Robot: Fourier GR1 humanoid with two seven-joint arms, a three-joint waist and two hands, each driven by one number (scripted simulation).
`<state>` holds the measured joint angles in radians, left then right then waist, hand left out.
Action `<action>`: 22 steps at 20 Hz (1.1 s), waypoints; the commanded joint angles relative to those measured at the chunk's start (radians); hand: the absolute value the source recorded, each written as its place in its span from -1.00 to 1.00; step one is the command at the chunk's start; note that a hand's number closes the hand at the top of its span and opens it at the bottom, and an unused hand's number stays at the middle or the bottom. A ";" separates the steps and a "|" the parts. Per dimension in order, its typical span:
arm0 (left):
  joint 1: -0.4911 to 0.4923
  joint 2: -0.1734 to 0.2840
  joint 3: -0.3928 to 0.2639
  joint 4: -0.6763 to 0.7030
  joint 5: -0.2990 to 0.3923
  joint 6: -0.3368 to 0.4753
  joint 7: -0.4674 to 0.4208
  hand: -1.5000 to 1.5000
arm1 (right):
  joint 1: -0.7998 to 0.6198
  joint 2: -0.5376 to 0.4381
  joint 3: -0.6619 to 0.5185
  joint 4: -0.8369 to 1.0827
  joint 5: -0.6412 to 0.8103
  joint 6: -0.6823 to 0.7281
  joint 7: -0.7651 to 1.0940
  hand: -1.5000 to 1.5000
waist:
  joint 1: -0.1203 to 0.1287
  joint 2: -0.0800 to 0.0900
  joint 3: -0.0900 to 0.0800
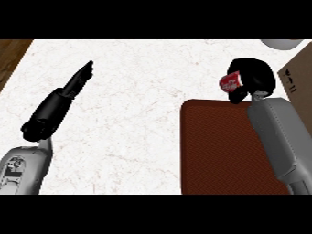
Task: Pick the can from the tray and place it in the cardboard box
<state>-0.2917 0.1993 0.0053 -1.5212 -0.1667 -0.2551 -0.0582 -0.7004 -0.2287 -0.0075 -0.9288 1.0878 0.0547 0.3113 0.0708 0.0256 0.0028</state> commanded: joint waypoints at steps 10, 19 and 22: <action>0.056 0.014 0.034 0.016 -0.007 0.011 -0.048 0.00 | -0.374 -0.065 -0.092 0.230 0.116 -0.248 0.161 1.00 | -0.044 -0.019 -0.003; 0.065 0.017 0.034 0.004 -0.003 -0.003 -0.040 0.00 | -0.398 -0.217 -0.251 0.313 0.108 -0.449 0.293 1.00 | -0.045 -0.016 -0.002; 0.087 0.032 0.047 -0.080 0.015 -0.015 -0.009 0.00 | -0.362 -0.270 -0.289 0.322 0.075 -0.468 0.263 1.00 | -0.049 -0.022 -0.002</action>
<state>-0.2232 0.2203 0.0458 -1.5418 -0.1627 -0.2584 -0.0862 -1.0582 -0.4423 -0.2498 -0.6441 1.1781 -0.3737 0.5646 0.0197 0.0059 0.0003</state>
